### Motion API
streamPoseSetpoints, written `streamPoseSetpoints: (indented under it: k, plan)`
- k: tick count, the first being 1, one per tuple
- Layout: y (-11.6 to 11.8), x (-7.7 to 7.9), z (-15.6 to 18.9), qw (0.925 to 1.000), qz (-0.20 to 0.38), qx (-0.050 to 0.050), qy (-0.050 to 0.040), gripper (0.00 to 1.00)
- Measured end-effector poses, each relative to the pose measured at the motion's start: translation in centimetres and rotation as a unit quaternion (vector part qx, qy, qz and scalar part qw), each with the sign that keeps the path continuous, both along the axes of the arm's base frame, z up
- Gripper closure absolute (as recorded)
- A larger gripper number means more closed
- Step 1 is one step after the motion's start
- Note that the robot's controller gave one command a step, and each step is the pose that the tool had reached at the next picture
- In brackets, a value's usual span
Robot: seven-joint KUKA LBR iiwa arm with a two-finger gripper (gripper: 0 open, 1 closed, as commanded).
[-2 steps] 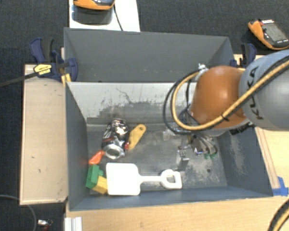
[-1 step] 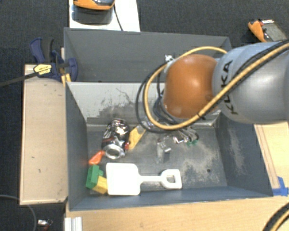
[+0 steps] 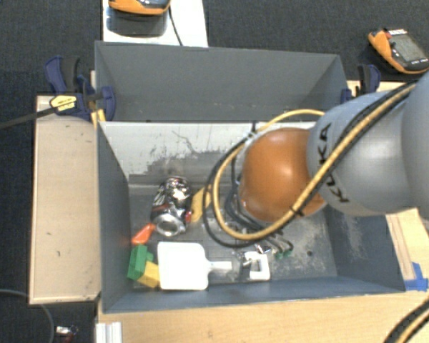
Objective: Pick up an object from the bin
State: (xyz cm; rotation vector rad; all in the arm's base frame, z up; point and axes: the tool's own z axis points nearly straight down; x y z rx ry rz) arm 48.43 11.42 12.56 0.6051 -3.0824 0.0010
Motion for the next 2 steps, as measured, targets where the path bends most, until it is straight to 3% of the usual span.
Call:
streamPoseSetpoints:
  k: [1,2]
  plan:
    - [0.2,8.5,-4.5,0.9818,0.189,0.000,-0.0128,0.00]
    - [-3.6,0.3,-4.8,0.9944,0.104,0.002,-0.0175,1.00]
